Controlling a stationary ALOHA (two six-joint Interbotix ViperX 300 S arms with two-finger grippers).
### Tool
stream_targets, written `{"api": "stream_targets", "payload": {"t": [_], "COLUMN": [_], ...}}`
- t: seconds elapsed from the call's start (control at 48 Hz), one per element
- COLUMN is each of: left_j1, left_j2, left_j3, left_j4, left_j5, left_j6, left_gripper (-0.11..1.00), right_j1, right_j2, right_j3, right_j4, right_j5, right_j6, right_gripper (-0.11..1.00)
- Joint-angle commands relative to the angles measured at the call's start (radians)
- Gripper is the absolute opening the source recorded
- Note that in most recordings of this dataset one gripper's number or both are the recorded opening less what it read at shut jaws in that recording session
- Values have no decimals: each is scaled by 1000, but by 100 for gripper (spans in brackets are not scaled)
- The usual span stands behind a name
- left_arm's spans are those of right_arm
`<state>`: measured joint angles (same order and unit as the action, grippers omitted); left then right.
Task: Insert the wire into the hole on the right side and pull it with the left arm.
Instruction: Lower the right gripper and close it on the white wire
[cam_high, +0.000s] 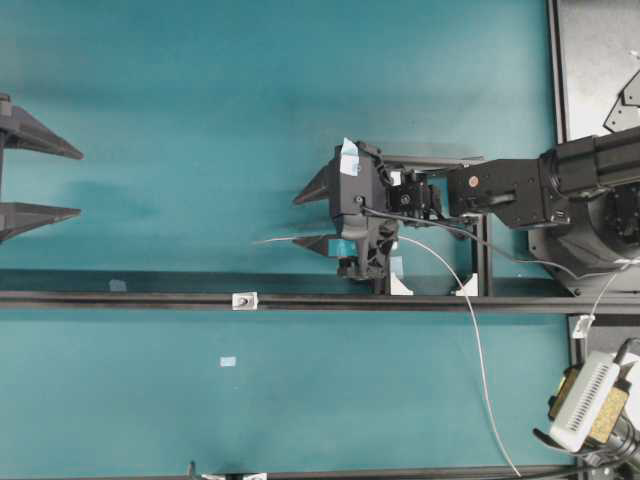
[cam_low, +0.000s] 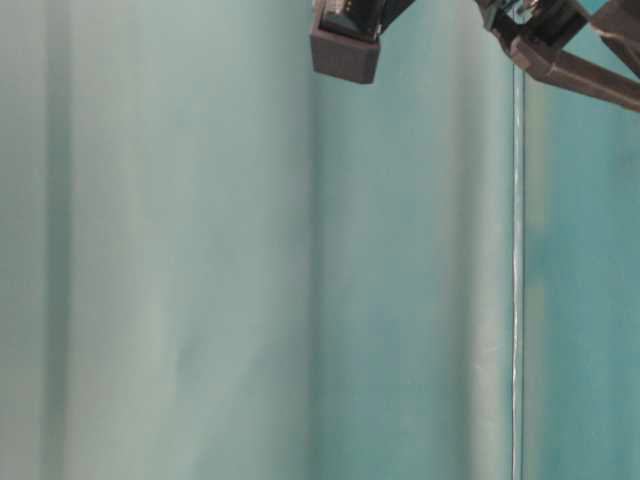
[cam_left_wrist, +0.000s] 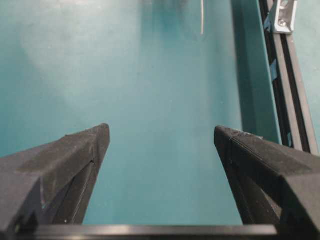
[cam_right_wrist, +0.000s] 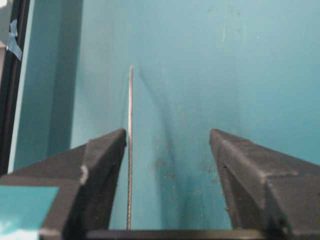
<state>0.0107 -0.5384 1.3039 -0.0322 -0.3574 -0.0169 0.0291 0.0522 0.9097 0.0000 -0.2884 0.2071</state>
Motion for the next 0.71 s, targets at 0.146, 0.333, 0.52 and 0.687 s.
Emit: {"api": "stream_targets", "payload": {"t": [0.146,0.333,0.52,0.687], "left_j1": [3,2,3,3], "left_j2": [-3,-5,-3,-3], "left_j3": [-17,-15,-15,-14], "left_j4": [-2,-2,-2,-3], "left_j5": [-11,-9,-9,-9], "left_j6": [-2,-2,-2,-2], "left_gripper": [73,73,73,73], "right_j1": [0,-2,-3,-5], "right_j2": [-8,-8,-9,-9], "right_j3": [-17,-17,-15,-17], "right_j4": [-2,-2,-2,-2], "right_j5": [-18,-18,-17,-18], "right_j6": [0,-2,-3,-3], "right_gripper": [62,47,5,2]}}
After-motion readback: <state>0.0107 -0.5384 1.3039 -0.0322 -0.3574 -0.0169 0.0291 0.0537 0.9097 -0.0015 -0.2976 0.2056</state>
